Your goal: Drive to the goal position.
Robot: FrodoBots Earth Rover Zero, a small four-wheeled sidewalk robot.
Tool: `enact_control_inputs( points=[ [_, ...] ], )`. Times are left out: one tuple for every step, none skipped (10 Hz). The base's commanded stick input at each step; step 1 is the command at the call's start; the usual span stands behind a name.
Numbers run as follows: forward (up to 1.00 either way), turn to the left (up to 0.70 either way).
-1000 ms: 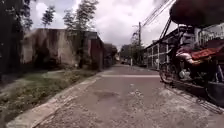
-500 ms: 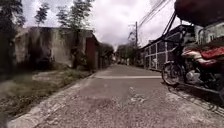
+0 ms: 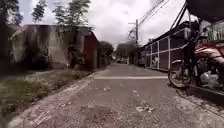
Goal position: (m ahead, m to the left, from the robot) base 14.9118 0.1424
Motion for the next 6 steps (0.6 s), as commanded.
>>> enact_control_inputs(
  points=[
    [0.7, 0.02],
    [0.7, 0.02],
    [0.7, 0.0],
    [0.7, 0.0],
    [0.7, 0.0],
    [0.7, 0.0]
  ],
)
